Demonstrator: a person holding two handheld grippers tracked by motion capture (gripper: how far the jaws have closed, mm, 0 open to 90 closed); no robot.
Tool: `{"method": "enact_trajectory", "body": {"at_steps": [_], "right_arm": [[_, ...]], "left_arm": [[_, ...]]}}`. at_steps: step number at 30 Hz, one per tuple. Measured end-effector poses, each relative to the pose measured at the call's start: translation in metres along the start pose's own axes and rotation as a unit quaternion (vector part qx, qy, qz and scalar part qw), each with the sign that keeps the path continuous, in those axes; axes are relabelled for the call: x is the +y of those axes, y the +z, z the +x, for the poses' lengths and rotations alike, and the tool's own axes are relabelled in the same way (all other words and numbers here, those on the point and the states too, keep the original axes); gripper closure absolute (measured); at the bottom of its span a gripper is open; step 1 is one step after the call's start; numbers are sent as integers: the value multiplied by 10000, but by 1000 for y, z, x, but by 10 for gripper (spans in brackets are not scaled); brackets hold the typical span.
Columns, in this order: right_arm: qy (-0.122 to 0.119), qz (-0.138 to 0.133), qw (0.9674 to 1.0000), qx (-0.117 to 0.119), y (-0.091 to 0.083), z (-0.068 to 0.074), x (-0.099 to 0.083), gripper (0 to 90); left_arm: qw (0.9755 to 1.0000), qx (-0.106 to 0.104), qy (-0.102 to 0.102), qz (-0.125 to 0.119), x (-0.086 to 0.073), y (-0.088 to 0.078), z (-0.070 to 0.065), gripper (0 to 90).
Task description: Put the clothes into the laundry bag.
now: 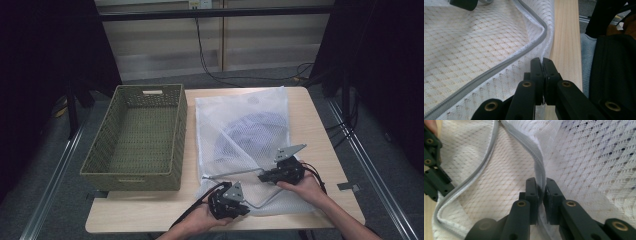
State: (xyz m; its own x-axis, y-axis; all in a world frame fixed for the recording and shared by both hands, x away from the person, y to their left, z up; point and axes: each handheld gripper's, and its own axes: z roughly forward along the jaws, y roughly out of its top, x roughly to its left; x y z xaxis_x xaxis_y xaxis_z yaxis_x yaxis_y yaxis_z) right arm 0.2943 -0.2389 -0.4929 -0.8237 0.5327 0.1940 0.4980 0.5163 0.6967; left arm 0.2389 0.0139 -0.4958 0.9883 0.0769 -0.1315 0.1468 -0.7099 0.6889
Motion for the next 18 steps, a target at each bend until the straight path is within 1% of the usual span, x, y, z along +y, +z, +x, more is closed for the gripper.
{"method": "enact_trajectory", "body": {"at_steps": [1, 2, 3, 4, 5, 6, 7, 10, 11, 12, 13, 15, 16, 17, 18], "right_arm": [[24, 7, 10000, 11, 1, -1, 0, 809], [30, 30, 10000, -3, 2, -2, 0, 802], [48, 42, 10000, 8, 3, -4, -1, 793], [82, 69, 9999, 17, 4, -5, -1, 782], [54, 58, 10000, 37, 5, -6, -1, 774], [64, 65, 10000, 35, 6, -7, -1, 765], [79, 84, 9999, 43, 6, -7, -1, 752], [69, 22, 10000, 43, 4, -6, -1, 675], [96, -34, 9999, 62, 1, -5, 0, 641], [118, -98, 9999, 61, -3, -4, 0, 612], [161, -234, 9996, 83, -8, -3, 1, 587], [165, -437, 9989, 86, -20, -1, 1, 573], [203, -583, 9981, 80, -26, 0, 0, 573], [258, -716, 9971, 81, -33, 0, -2, 586], [292, -780, 9965, 53, -36, 1, -3, 614]], "left_arm": [[10000, -48, -14, -50, 0, 1, 1, 882], [9999, -61, -65, -77, 0, 1, 1, 882], [9999, -57, -70, -114, 0, 2, 1, 877], [9998, -75, -145, -131, 0, 3, 2, 868], [9997, -111, -179, -148, 0, 3, 3, 862], [9998, -98, -172, -68, 1, 2, 3, 859], [9997, -127, -203, -42, 1, 1, 3, 847], [9995, -95, -270, -126, 1, 1, 1, 802], [9996, -89, -258, -59, 2, -1, 2, 787], [9995, -56, -272, -121, 3, -4, 2, 768], [9994, -25, -312, -147, 4, -7, 2, 745], [9990, 12, -346, -271, 6, -17, 6, 716], [9981, 75, -455, -406, 6, -22, 6, 704], [9977, 142, -470, -457, 6, -25, 8, 690], [9972, 200, -519, -506, 4, -28, 10, 690]]}}
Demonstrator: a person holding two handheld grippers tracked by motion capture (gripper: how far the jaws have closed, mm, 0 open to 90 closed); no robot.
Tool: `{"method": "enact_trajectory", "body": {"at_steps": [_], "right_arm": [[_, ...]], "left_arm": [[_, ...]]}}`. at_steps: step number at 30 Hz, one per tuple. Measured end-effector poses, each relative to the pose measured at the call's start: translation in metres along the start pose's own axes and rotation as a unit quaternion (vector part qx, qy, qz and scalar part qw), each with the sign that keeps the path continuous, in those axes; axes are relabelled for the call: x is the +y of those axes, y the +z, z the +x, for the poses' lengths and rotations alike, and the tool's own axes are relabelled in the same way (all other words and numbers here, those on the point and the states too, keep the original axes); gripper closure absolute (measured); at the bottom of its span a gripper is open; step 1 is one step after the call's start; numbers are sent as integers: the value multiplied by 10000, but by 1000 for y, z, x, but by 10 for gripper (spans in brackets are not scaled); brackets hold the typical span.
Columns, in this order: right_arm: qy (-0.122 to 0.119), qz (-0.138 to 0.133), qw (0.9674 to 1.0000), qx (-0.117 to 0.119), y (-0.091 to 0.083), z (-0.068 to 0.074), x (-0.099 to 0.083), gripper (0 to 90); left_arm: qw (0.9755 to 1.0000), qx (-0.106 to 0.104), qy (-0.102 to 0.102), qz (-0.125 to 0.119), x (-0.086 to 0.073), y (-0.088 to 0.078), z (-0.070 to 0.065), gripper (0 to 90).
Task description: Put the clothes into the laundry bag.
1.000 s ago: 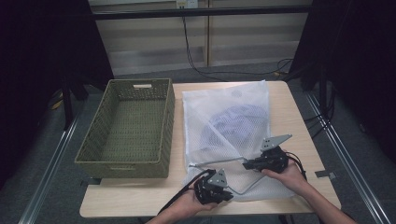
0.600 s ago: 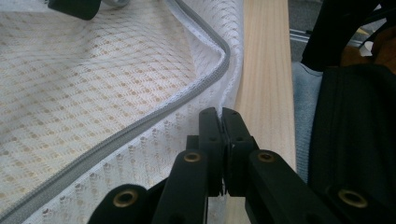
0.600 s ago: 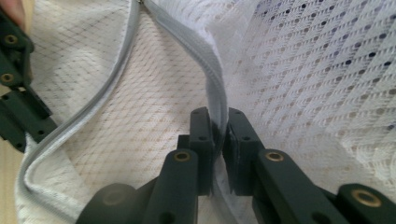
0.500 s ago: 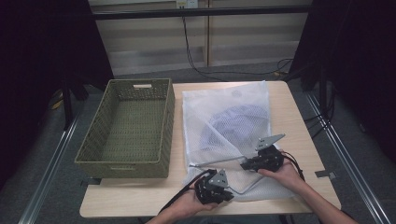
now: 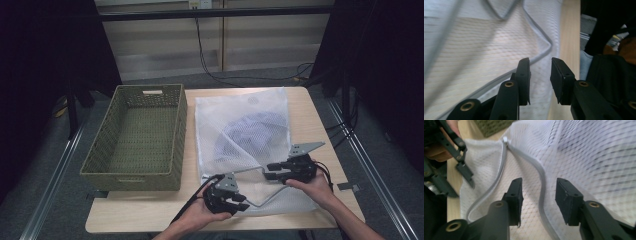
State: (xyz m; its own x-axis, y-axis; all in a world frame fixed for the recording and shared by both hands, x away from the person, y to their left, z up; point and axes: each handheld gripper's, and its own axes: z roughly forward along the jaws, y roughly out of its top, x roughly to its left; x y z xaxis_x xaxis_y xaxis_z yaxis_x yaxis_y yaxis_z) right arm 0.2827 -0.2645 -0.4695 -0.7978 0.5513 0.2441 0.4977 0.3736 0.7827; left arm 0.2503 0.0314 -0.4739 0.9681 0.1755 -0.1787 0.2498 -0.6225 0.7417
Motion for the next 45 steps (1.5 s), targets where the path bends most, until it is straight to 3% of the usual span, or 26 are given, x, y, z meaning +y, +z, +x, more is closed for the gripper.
{"method": "enact_trajectory", "body": {"at_steps": [2, 5, 6, 8, 10, 11, 12, 14, 15, 16, 18, 19, 20, 26, 28, 31, 34, 38, 39, 40, 42, 45], "right_arm": [[37, -74, 10000, 27, -6, 0, -3, 710], [62, 85, 9999, -69, -11, 2, -11, 880], [27, 160, 9998, -139, -12, 2, -13, 900], [49, 237, 9995, -184, -15, 4, -18, 900], [37, 304, 9992, -249, -18, 4, -22, 900], [35, 351, 9989, -301, -19, 3, -25, 900], [67, 399, 9987, -325, -19, 3, -26, 900], [87, 484, 9981, -361, -18, 1, -29, 900], [89, 557, 9976, -391, -17, 1, -30, 900], [108, 619, 9973, -388, -15, 1, -32, 900], [104, 770, 9961, -415, -12, 0, -35, 900], [116, 785, 9959, -440, -11, 0, -35, 900], [112, 800, 9957, -456, -10, -1, -36, 900], [284, 960, 9927, -674, -11, -8, -40, 900], [338, 944, 9926, -685, -12, -9, -41, 900], [323, 896, 9929, -718, -12, -9, -42, 900], [326, 924, 9924, -742, -13, -10, -42, 900], [335, 907, 9925, -753, -15, -9, -44, 900], [369, 911, 9922, -765, -15, -9, -44, 900], [392, 880, 9925, -757, -16, -9, -45, 900], [394, 884, 9923, -769, -15, -9, -45, 900], [400, 884, 9922, -781, -15, -9, -45, 900]], "left_arm": [[9998, 134, -132, -12, -2, -7, 5, 695], [9992, 373, -156, -23, -7, -18, 12, 771], [9986, 511, -136, 11, -8, -21, 14, 804], [9975, 638, -305, 43, -13, -25, 20, 843], [9955, 860, -260, 306, -17, -27, 25, 869], [9954, 866, -343, 214, -18, -26, 26, 869], [9947, 932, -336, 272, -18, -27, 27, 869], [9946, 948, -342, 265, -19, -25, 29, 869], [9944, 942, -208, 423, -19, -26, 31, 869], [9940, 979, -324, 369, -21, -22, 29, 869], [9928, 1031, -248, 551, -22, -18, 30, 867], [9924, 1014, -171, 670, -23, -17, 32, 867], [9916, 1094, -244, 640, -24, -14, 32, 866], [9906, 1104, -146, 797, -27, -17, 33, 856], [9888, 1211, -160, 863, -29, -20, 32, 852], [9891, 1226, -337, 744, -34, -25, 31, 850], [9872, 1282, -274, 912, -36, -31, 33, 848], [9870, 1325, -416, 802, -43, -37, 32, 847], [9875, 1299, -369, 819, -45, -40, 33, 847], [9876, 1319, -473, 708, -47, -40, 32, 847], [9867, 1340, -408, 821, -50, -45, 32, 848], [9873, 1315, -466, 761, -53, -48, 31, 849]]}}
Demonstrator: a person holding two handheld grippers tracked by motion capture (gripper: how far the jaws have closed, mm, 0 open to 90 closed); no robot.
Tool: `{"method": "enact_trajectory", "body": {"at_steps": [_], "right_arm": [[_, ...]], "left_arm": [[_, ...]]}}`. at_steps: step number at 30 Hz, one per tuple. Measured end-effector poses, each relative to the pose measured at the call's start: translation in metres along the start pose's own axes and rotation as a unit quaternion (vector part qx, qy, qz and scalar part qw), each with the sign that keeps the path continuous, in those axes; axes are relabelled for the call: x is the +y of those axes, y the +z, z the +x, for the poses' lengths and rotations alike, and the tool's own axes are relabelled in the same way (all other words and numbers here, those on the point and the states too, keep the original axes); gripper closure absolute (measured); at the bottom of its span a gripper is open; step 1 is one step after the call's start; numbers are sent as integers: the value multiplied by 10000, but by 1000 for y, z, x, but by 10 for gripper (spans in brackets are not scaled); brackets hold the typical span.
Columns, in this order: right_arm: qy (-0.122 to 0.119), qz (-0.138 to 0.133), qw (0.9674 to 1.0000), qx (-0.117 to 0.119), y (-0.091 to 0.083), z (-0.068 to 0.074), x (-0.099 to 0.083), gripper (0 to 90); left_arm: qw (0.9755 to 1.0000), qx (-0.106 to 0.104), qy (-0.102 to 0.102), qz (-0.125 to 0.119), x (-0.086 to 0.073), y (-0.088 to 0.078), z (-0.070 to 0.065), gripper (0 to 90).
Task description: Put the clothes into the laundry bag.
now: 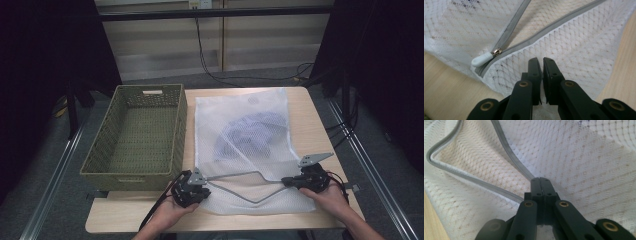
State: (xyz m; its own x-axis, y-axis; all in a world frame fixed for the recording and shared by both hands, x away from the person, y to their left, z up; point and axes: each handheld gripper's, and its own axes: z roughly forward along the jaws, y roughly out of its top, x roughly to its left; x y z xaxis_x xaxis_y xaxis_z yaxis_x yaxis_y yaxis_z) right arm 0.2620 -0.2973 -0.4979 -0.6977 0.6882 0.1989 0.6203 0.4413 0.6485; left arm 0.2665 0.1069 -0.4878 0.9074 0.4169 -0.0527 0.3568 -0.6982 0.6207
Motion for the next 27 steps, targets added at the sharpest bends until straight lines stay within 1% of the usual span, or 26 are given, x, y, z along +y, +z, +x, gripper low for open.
{"method": "enact_trajectory", "body": {"at_steps": [1, 2, 4, 5, 6, 7, 8, 9, 10, 12, 14, 16, 17, 19, 20, 21, 22, 24, 25, 26, 27], "right_arm": [[-53, 15, 10000, -51, 0, 0, 0, 900], [-57, 14, 10000, -63, 0, 0, 0, 900], [-77, 9, 9999, -69, 0, 0, 1, 900], [-66, -15, 10000, -47, 0, 0, 0, 900], [-69, 8, 9999, -75, 0, 1, 1, 900], [-36, 10, 10000, -61, 0, 0, 1, 900], [-25, -1, 10000, -46, 0, 0, 0, 900], [-15, 0, 10000, -44, 0, 0, 0, 900], [-22, 13, 10000, -66, 0, 0, 1, 900], [-38, 30, 9999, -118, 0, 2, 1, 900], [-22, 33, 9999, -119, 0, 1, 1, 900], [1, -10, 10000, -68, 0, 1, 0, 900], [-9, 29, 9999, -99, -1, 1, 0, 900], [-20, 26, 10000, -83, -1, 0, 0, 900], [0, 63, 9998, -165, -3, 0, 0, 900], [-11, 84, 9997, -230, -4, 0, 0, 900], [-4, 46, 9997, -239, -5, -1, -2, 900], [77, 81, 9992, -374, -12, -3, -8, 900], [130, 53, 9992, -362, -14, -5, -10, 900], [154, 67, 9991, -396, -17, -7, -13, 900], [189, 72, 9988, -439, -19, -8, -14, 900]], "left_arm": [[10000, 22, -34, -32, -1, -1, -1, 851], [10000, 5, 24, 56, -3, -3, -1, 851], [10000, -20, 90, 26, -9, -7, -2, 867], [9999, -68, 81, 67, -11, -10, -2, 880], [10000, -48, 58, 19, -14, -11, -2, 884], [9999, -26, 71, 87, -16, -14, -2, 886], [10000, -16, 17, 51, -17, -15, -2, 888], [10000, -31, 14, 58, -18, -15, -1, 889], [9999, -8, 31, 116, -18, -16, -1, 890], [9999, 57, 41, 73, -18, -16, -4, 891], [9997, 139, 112, 150, -20, -19, -5, 899], [9999, 96, 32, 103, -26, -23, -2, 899], [9999, 126, -63, 85, -28, -24, -2, 900], [9998, 114, -149, 79, -32, -28, 0, 900], [9997, 82, -222, 57, -33, -28, 1, 900], [9997, 89, -188, 109, -33, -29, 2, 900], [9997, 70, -221, 42, -34, -28, 2, 900], [9996, 60, -254, 76, -34, -29, 3, 900], [9996, 50, -266, 46, -35, -29, 3, 900], [9996, 60, -264, 65, -35, -30, 3, 900], [9995, 11, -318, 72, -36, -30, 3, 900]]}}
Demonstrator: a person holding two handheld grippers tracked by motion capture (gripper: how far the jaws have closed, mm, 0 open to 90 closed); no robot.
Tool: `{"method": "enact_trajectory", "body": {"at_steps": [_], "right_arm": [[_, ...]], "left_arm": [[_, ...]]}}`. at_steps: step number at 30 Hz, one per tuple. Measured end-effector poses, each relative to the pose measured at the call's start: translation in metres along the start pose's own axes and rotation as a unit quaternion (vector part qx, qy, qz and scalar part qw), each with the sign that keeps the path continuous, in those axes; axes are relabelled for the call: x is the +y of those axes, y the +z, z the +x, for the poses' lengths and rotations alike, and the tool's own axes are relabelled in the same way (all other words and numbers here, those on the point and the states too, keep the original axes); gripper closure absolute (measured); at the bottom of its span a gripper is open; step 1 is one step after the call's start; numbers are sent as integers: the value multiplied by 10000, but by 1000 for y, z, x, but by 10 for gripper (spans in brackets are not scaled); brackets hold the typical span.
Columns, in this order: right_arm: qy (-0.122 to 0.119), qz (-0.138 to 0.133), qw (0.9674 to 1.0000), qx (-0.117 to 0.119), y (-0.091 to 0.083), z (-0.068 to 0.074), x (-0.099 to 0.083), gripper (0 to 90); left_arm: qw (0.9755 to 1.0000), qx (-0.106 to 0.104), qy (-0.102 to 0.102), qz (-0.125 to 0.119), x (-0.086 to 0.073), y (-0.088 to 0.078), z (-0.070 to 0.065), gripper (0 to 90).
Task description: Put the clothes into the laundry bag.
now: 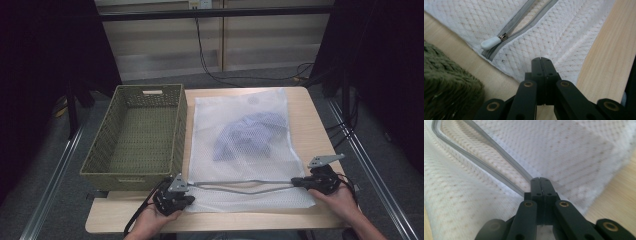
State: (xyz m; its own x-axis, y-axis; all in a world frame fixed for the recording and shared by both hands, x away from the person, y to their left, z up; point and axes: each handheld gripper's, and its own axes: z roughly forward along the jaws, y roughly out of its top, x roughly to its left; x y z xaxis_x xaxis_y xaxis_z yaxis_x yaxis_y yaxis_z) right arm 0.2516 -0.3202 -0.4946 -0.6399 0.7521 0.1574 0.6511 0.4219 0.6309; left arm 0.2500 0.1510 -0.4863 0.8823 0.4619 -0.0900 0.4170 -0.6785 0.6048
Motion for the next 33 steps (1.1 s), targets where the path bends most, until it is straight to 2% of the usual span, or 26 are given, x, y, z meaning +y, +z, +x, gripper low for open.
{"method": "enact_trajectory", "body": {"at_steps": [4, 5, 6, 8, 10, 12, 13, 15, 18, 19, 22, 24, 29, 33], "right_arm": [[-31, -7, 10000, 18, 0, 1, 1, 891], [-17, -33, 10000, 85, 0, 0, 1, 852], [13, -113, 9999, 130, -1, 0, 1, 824], [46, -389, 9990, 214, -6, -1, 3, 811], [82, -726, 9967, 341, -13, 0, 4, 766], [114, -1021, 9937, 453, -18, 2, 5, 688], [117, -1186, 9915, 524, -22, 5, 6, 658], [119, -1365, 9890, 552, -27, 9, 6, 596], [124, -1567, 9858, 600, -34, 16, 4, 530], [106, -1622, 9848, 604, -37, 17, 3, 517], [140, -1708, 9835, 578, -44, 22, -3, 473], [153, -1775, 9825, 534, -49, 25, -9, 443], [270, -1969, 9792, 419, -66, 29, -24, 396], [315, -2010, 9784, 364, -67, 28, -26, 372]], "left_arm": [[10000, -25, -27, -2, 1, 0, 2, 888], [9999, -49, -89, -39, 1, 1, 2, 876], [9999, -79, -127, -40, 1, 0, 2, 834], [9999, -59, -56, -119, 1, 0, 0, 817], [9992, -156, -136, -353, 3, -4, -2, 782], [9977, -39, -92, -677, 6, -13, -7, 738], [9961, 6, -162, -869, 7, -17, -10, 690], [9932, 88, -303, -1117, 7, -25, -14, 584], [9898, 185, -340, -1371, 4, -34, -22, 496], [9892, 195, -413, -1391, 1, -37, -24, 451], [9880, 252, -462, -1454, -7, -45, -27, 347], [9855, 271, -568, -1578, -12, -51, -29, 277], [9818, 535, -619, -1717, -24, -65, -31, 187], [9823, 581, -724, -1629, -28, -66, -28, 172]]}}
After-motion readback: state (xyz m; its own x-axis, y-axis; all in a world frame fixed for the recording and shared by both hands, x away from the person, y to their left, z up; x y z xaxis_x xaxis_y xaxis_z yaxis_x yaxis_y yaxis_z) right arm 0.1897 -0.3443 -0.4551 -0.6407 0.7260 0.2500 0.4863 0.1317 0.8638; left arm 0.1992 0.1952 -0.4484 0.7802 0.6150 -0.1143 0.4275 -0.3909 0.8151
